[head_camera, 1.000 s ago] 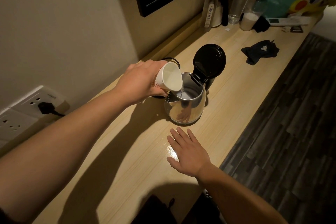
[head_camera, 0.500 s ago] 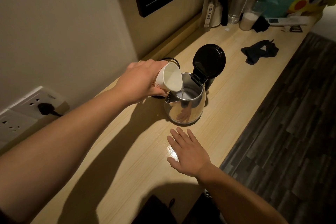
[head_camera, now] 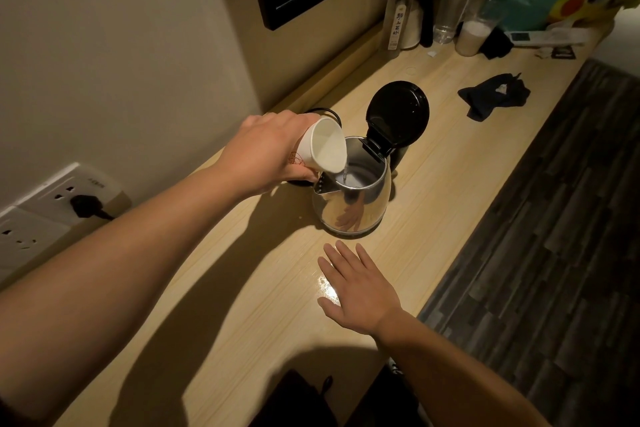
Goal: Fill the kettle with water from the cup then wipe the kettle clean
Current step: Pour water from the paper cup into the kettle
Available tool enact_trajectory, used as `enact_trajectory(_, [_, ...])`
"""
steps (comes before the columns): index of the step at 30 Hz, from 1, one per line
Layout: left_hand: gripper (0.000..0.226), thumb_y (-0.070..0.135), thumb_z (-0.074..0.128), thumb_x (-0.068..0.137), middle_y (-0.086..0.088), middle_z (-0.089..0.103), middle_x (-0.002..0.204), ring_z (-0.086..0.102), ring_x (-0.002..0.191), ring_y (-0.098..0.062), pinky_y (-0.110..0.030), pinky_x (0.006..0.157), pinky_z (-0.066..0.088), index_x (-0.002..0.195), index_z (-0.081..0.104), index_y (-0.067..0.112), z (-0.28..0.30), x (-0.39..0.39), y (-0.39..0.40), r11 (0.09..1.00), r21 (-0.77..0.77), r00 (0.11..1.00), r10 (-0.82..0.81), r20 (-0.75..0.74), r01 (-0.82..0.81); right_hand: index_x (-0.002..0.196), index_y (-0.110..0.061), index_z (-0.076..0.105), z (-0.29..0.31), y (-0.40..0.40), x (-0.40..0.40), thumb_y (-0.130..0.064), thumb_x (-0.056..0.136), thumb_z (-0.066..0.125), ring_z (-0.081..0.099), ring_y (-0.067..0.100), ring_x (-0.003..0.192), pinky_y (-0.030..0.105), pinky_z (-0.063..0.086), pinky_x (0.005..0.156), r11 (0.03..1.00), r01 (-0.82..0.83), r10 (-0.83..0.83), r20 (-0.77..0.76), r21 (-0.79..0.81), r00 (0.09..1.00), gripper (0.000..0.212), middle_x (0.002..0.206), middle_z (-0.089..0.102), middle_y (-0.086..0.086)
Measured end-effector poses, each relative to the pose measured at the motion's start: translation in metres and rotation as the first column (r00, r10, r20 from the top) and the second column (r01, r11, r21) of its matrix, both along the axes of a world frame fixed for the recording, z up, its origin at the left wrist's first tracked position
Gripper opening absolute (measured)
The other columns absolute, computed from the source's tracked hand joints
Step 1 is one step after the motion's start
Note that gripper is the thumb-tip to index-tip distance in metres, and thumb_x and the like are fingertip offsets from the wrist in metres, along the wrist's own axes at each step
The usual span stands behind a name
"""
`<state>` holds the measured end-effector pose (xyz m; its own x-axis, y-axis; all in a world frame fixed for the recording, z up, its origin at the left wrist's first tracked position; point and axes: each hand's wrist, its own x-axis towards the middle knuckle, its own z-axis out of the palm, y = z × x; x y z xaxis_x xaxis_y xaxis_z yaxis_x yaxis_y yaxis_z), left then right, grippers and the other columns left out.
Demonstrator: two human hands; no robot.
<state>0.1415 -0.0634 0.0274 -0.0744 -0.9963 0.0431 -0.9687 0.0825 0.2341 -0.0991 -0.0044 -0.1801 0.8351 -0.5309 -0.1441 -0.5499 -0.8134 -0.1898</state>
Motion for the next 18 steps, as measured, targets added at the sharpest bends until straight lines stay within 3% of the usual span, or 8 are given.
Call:
enact_trajectory(7, [0.085, 0.054, 0.079, 0.069, 0.001, 0.055, 0.13, 0.048, 0.12, -0.025, -0.042, 0.098, 0.031, 0.142, 0.038, 0.033, 0.0018, -0.0007, 0.0004, 1.0, 0.003, 1.0, -0.01, 0.017, 0.01, 0.15, -0.018, 0.04, -0.0002, 0.0006, 0.0002, -0.064, 0.097, 0.025, 0.022, 0.029, 0.149, 0.049, 0.007, 0.116, 1.0, 0.005, -0.005, 0.011, 0.002, 1.0, 0.072, 0.16, 0.031, 0.009])
enact_trajectory(12, [0.085, 0.054, 0.078, 0.07, 0.001, 0.055, 0.131, 0.048, 0.12, -0.024, -0.043, 0.1, 0.031, 0.142, 0.038, 0.033, 0.0035, -0.0017, 0.0001, 1.0, 0.007, 1.0, -0.011, 0.028, 0.011, 0.151, -0.018, 0.038, -0.0006, 0.0001, 0.0004, -0.065, 0.097, 0.015, 0.018, 0.03, 0.15, 0.05, 0.007, 0.116, 1.0, 0.005, -0.005, 0.008, 0.008, 1.0, 0.075, 0.161, 0.028, 0.009])
enact_trajectory(18, [0.084, 0.055, 0.078, 0.07, 0.001, 0.056, 0.128, 0.049, 0.118, -0.024, -0.042, 0.098, 0.031, 0.14, 0.038, 0.035, 0.004, -0.0008, -0.0006, 1.0, 0.008, 0.999, -0.02, 0.037, 0.019, 0.149, -0.017, 0.041, -0.0011, 0.0001, 0.0006, -0.063, 0.097, 0.027, 0.022, 0.03, 0.149, 0.05, 0.008, 0.116, 1.0, 0.0, 0.0, 0.017, -0.013, 1.0, 0.071, 0.159, 0.032, 0.01])
